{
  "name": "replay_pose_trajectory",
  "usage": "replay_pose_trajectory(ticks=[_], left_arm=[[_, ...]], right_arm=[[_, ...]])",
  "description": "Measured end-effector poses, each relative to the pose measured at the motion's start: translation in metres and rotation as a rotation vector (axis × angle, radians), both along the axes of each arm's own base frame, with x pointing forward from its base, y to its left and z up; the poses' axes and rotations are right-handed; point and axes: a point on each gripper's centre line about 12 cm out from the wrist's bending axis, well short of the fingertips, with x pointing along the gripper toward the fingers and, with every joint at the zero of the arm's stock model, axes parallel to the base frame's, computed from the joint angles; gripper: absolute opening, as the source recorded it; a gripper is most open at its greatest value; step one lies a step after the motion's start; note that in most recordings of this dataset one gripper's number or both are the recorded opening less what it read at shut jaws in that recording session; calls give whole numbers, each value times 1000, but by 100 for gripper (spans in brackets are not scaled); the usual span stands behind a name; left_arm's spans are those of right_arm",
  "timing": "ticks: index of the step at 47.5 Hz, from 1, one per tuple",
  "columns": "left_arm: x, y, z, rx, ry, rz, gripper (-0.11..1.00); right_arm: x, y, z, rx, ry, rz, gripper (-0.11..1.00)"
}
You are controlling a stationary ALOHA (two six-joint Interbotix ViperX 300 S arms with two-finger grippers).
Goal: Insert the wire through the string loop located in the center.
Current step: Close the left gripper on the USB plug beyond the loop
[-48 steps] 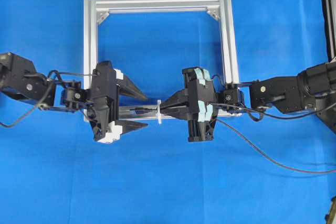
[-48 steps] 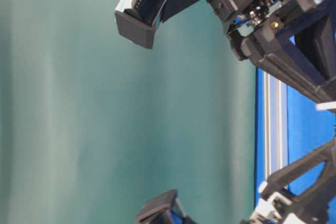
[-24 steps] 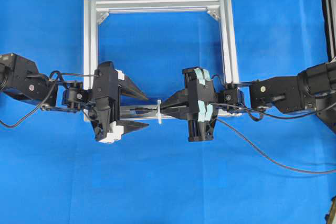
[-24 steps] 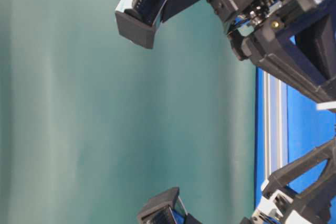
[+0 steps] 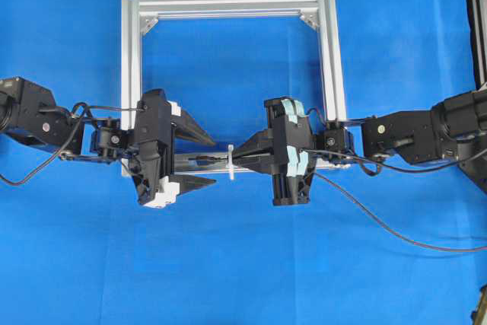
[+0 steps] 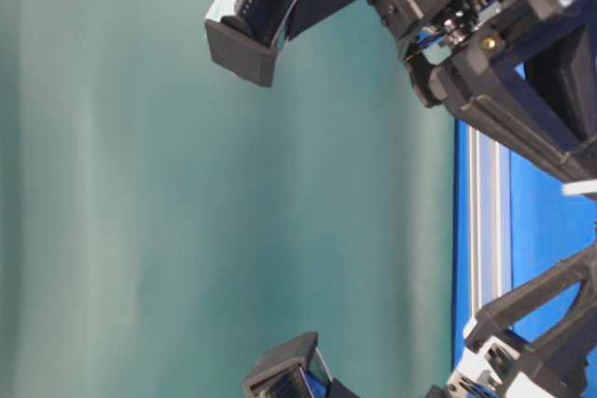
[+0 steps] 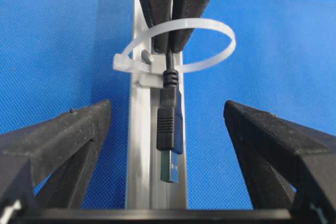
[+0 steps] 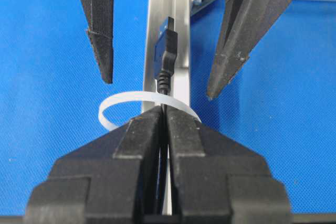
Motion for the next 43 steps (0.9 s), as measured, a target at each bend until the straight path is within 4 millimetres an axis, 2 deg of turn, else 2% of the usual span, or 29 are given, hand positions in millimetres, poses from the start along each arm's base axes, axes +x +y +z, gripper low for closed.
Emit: replay_pose_trajectory(ticks=[43], left_arm=[[0,0,0,1,0,0,91]], right_arm=[[0,0,0,0,2,0,-2]])
